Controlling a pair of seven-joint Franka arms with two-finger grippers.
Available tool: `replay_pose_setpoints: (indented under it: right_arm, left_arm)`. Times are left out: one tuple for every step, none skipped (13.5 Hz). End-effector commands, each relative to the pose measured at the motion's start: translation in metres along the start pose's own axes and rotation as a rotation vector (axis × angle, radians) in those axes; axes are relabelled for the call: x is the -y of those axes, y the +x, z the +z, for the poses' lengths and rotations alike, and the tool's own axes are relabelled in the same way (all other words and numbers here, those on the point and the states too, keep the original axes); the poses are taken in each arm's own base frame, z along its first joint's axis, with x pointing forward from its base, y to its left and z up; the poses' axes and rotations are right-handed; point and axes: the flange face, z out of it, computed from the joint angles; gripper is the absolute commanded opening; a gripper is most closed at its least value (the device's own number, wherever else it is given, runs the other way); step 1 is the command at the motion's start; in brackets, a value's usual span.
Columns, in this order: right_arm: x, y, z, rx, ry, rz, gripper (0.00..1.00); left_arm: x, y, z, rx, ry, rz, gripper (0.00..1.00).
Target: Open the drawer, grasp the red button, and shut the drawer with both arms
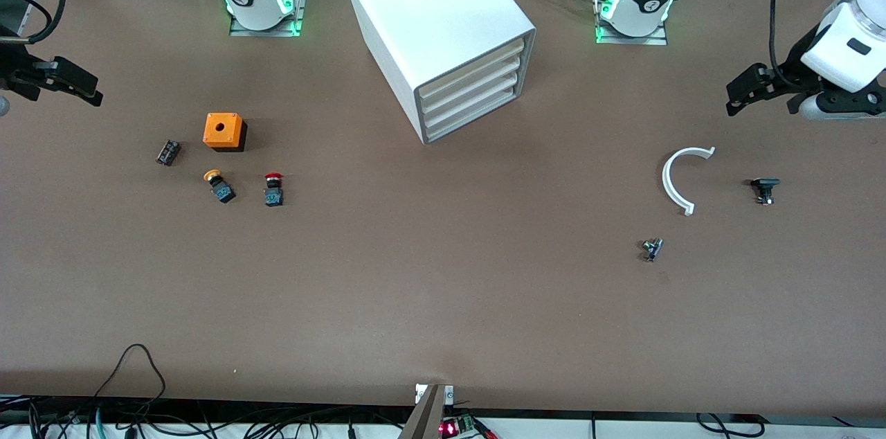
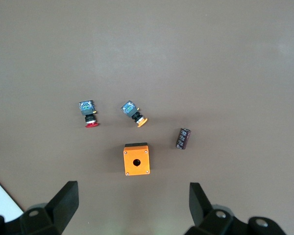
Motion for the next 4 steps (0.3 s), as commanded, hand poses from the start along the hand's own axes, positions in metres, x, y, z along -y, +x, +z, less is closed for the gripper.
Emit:
replay_pose_setpoints:
  right_arm:
    - [0.0011,-0.0031,-0.0020,0.001,0.015,0.012,1.00]
    - [0.0012,-0.0022,-0.0004,0.004,0.014,0.010,1.00]
    - [0.0013,-0.0017,0.0004,0.006,0.014,0.007,1.00]
    - [0.0005,-0.0017,0.0004,0.006,0.014,0.006,1.00]
  left_arm:
    - [0.0040,0.0005,-0.0062,-0.013,0.004,0.032,1.00]
    - [0.0040,0.0009,-0.0054,-0.012,0.004,0.033,1.00]
    - [0.0057,0.0011,-0.0054,-0.012,0.004,0.033,1.00]
    - [0.0057,0.0006,-0.0062,-0.013,0.004,0.032,1.00]
